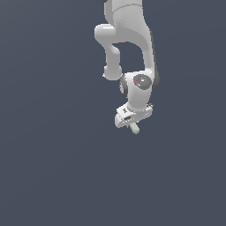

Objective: Pick up the object and move it to a goal position.

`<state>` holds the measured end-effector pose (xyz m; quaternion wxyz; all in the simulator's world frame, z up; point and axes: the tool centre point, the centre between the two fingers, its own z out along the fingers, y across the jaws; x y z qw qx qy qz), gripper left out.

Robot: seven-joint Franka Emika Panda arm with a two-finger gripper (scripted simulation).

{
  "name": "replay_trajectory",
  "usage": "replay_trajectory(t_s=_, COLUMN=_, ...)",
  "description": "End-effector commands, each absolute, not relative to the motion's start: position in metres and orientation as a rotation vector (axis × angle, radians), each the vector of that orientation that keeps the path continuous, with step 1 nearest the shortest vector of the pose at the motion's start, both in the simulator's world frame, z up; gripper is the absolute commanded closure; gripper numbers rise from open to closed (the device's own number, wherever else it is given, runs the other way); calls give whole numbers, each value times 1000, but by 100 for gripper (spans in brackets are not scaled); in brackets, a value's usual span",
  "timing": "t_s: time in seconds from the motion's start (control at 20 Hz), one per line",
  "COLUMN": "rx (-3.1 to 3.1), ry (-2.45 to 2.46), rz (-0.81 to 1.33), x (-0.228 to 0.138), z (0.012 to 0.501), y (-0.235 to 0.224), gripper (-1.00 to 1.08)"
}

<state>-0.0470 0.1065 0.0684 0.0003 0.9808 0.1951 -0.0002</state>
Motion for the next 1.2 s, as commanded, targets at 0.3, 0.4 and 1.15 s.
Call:
replay_trajectory(t_s=0.3, rx=3080, ry=613, rz=0, x=-105, z=98, y=133, gripper=108)
replay_trajectory(t_s=0.4, rx=3080, ry=613, rz=0, x=-116, z=104, y=139, gripper=108)
replay_trajectory(t_s=1.15, rx=3081, ry=613, rz=0, x=-148, z=123, y=157, gripper=108)
